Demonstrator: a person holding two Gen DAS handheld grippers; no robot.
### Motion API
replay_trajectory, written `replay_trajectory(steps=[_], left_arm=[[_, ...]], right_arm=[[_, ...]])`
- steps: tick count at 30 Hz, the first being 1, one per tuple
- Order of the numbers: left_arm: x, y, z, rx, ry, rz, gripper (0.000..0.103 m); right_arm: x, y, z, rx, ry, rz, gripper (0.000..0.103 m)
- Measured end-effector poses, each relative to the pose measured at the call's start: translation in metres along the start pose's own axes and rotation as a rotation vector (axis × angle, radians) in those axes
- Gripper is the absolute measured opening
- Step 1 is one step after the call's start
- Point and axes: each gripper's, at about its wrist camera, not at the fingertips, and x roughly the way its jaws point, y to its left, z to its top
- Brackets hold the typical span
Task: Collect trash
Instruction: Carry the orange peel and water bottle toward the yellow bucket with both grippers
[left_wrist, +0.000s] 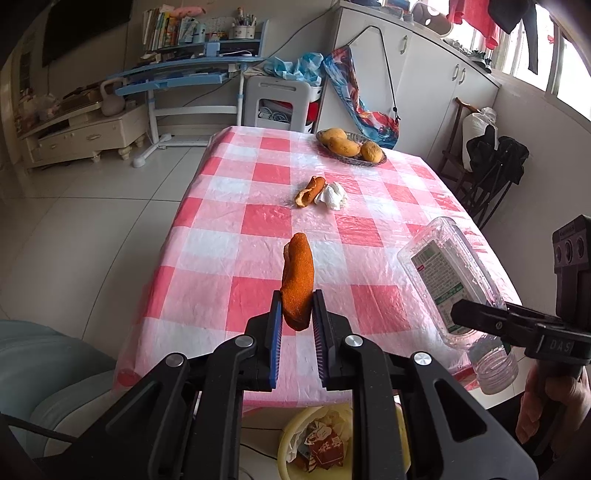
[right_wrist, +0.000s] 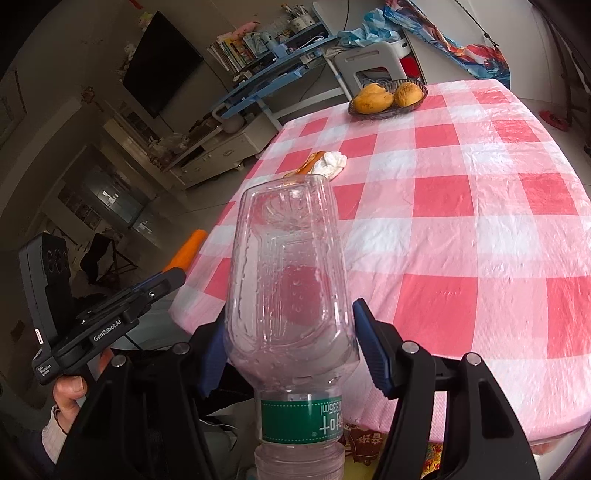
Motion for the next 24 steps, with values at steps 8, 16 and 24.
replay_trajectory(steps=[8,16,24], left_arm=[[-0.005,0.002,-0.002,-0.005,-0.003,-0.003,0.015],[-0.009,0.002,-0.005,-0.002,-0.004,-0.008,0.015],[-0.012,-0.010,-0.028,0.039,0.046,-0.033,0.015]], right_arm=[[0.002,0.001,-0.009,0.005,-0.001,0.010,0.061],[0.004,0.002,-0.018,0.005,0.013,0.013,0.061],[0.001,0.023,-0.062,-0.028,0.086,0.001,0.061]])
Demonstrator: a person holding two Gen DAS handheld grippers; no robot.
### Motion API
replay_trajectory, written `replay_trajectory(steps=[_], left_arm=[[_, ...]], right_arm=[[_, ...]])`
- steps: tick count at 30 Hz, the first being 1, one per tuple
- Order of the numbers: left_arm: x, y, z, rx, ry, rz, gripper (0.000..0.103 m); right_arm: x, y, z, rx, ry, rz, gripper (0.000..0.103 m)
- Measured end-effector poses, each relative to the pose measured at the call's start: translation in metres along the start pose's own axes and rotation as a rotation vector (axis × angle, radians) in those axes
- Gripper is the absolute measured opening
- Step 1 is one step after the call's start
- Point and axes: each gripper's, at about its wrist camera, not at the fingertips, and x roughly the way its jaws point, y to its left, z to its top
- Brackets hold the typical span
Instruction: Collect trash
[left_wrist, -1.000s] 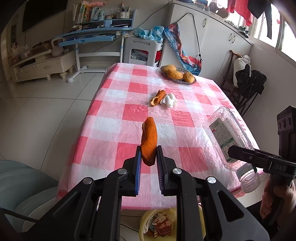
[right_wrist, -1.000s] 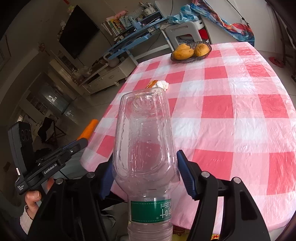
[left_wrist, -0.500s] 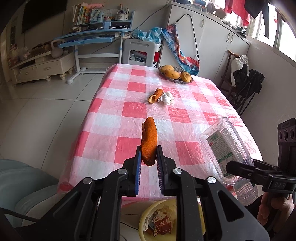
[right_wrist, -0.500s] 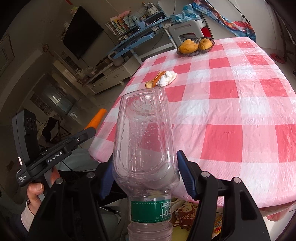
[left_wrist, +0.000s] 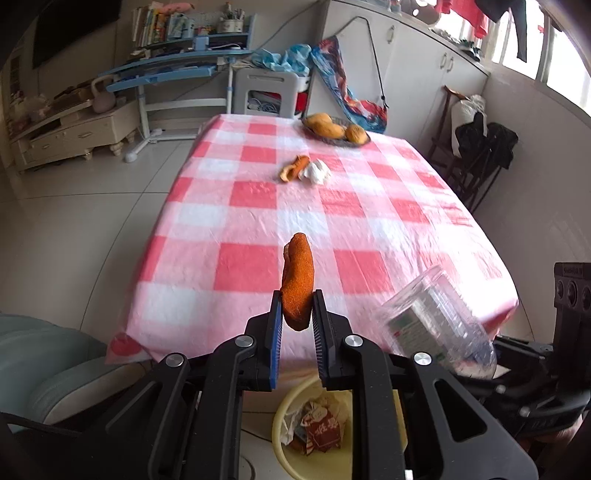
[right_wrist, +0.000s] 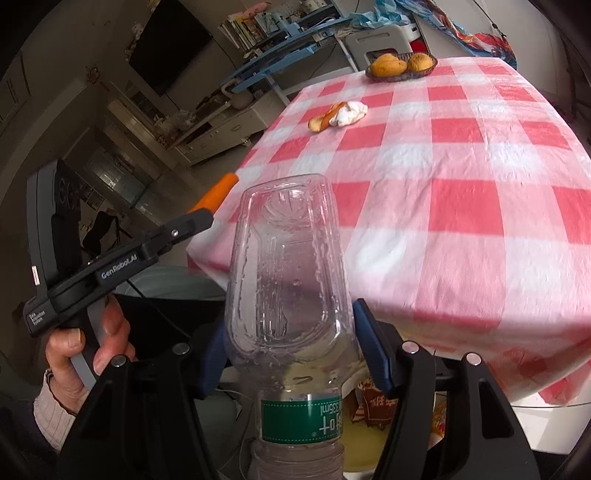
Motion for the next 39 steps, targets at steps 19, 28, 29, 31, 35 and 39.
replay_trajectory(steps=[19,28,29,31,35,39], left_arm=[[-0.019,-0.041,-0.073,0.163,0.116,-0.013,0.034],[-0.053,-0.016,-0.050,0.087,-0.069,0.069,0.058],[-0.055,-0.013,-0.048,0.072,-0.079,0.073,0.060],[-0.057,-0.006,-0.045,0.041,-0.092,0.081,0.064],[-0.057,0.002,-0.043,0.005,-0.098,0.084,0.068],[-0.056,-0.001,-0.044,0.014,-0.100,0.080,0.069]], right_arm=[[-0.034,-0.016,-0.028,0.212,-0.193,-0.088,0.068],[-0.015,0.008,-0.026,0.099,-0.166,-0.230,0.074],[-0.013,0.010,-0.028,0.078,-0.160,-0.242,0.074],[-0.007,0.016,-0.027,0.039,-0.149,-0.265,0.075],[-0.001,0.023,-0.030,-0.013,-0.139,-0.296,0.077],[0.001,0.025,-0.031,-0.028,-0.136,-0.309,0.077]])
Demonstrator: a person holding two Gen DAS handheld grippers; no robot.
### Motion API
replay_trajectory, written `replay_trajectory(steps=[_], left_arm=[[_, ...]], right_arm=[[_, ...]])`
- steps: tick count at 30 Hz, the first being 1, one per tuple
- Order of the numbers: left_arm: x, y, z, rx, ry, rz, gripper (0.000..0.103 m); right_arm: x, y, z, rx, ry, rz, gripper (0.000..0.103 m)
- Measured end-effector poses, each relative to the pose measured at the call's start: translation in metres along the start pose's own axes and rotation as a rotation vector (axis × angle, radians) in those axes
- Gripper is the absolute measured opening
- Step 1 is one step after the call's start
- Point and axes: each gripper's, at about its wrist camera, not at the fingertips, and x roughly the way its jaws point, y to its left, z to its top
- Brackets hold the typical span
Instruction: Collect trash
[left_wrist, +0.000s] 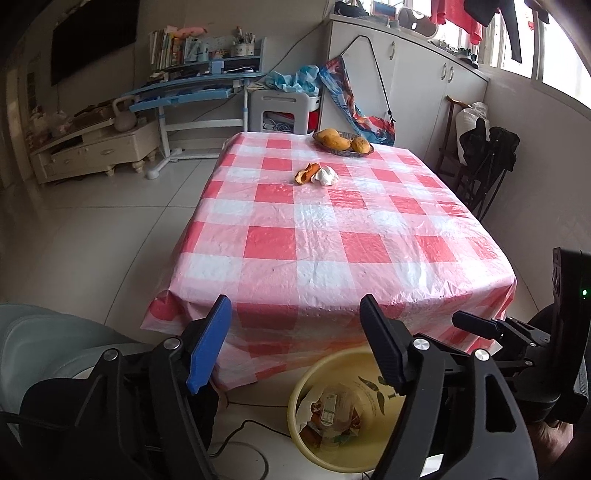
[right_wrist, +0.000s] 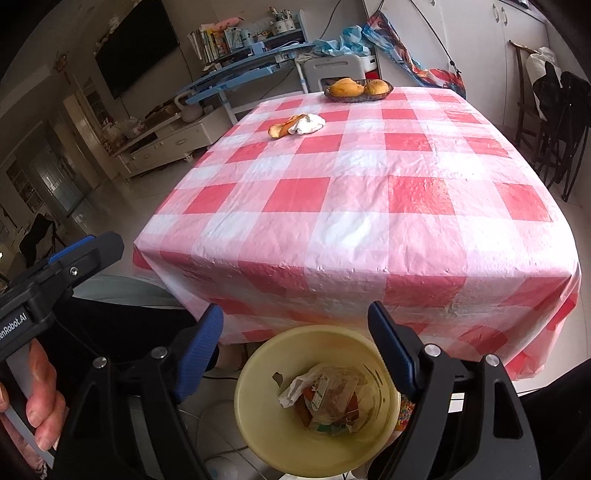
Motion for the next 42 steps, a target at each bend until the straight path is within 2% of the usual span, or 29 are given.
replay_trajectory(steps=[17,42], left_arm=[[-0.0013,-0.0088,-0.0037,0.044,-0.012,-0.002,0.072],[-0.0027,-0.0090,-0.0026,0.048,-0.019,-0.009,0.073]], right_arm=[[-0.0057,0.0019,0.0020,0.003,-0.022,-0.009,0.078],[-0.0074,0.0094,0.0009,-0.023,-0.026,-0.021,0.078]])
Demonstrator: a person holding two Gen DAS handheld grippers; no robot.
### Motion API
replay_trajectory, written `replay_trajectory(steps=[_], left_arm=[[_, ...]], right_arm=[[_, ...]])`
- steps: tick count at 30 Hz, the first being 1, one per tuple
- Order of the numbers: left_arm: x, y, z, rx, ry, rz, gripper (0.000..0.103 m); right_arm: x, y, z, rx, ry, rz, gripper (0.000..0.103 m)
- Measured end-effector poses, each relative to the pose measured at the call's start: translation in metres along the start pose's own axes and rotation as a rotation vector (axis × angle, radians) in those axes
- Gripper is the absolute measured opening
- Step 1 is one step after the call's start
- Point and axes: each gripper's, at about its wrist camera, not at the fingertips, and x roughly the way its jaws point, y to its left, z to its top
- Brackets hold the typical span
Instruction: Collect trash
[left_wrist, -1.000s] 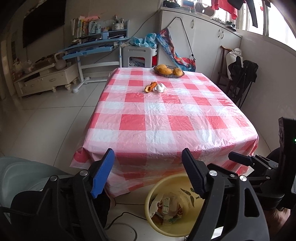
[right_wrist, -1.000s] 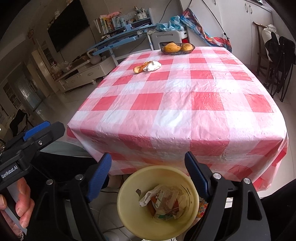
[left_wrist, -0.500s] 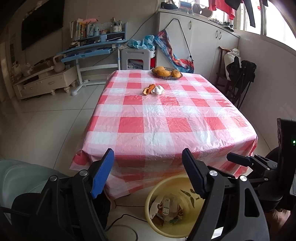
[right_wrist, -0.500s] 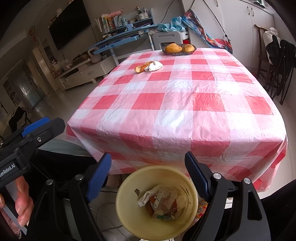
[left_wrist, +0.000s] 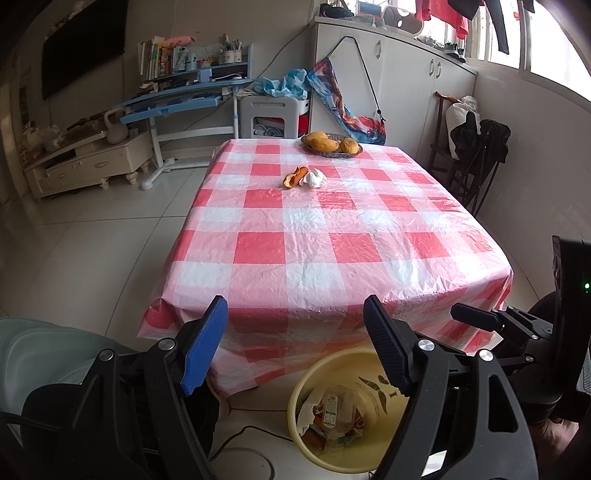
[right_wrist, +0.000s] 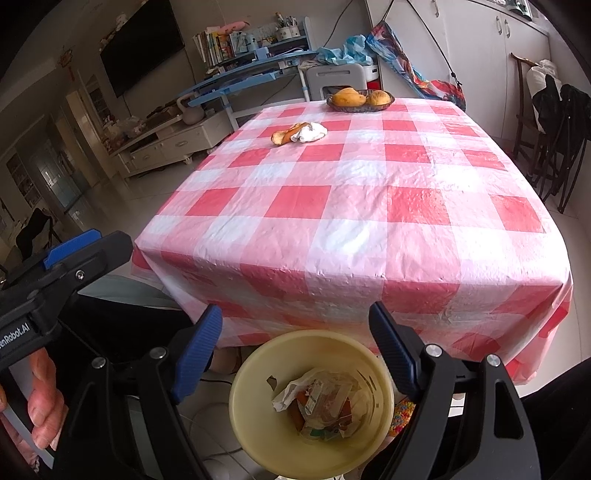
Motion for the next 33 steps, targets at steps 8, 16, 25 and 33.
replay_trajectory(steps=[8,16,25,33], left_arm=[[0.0001,-0.0003,0.0000,-0.001,0.000,0.000,0.073],[0.0000,-0.0001,0.0000,-0.002,0.001,-0.002,0.073],[0.0000,0.0003,0.0001,-0.003,0.000,-0.002,0.073],[-0.0001,0.0006,0.0001,-0.003,0.000,-0.003,0.073]], right_arm=[[-0.0001,0.0008,0.0006,-0.008,0.002,-0.005,0.078],[0.0001,0.0010,0.0003,-0.009,0.003,-0.006,0.078],[-0.0007,-0.0004,0.0005,-0.013,0.006,-0.013,0.079],[-0.0013,-0.0002,0.0002,-0.015,0.006,-0.015,0.079]])
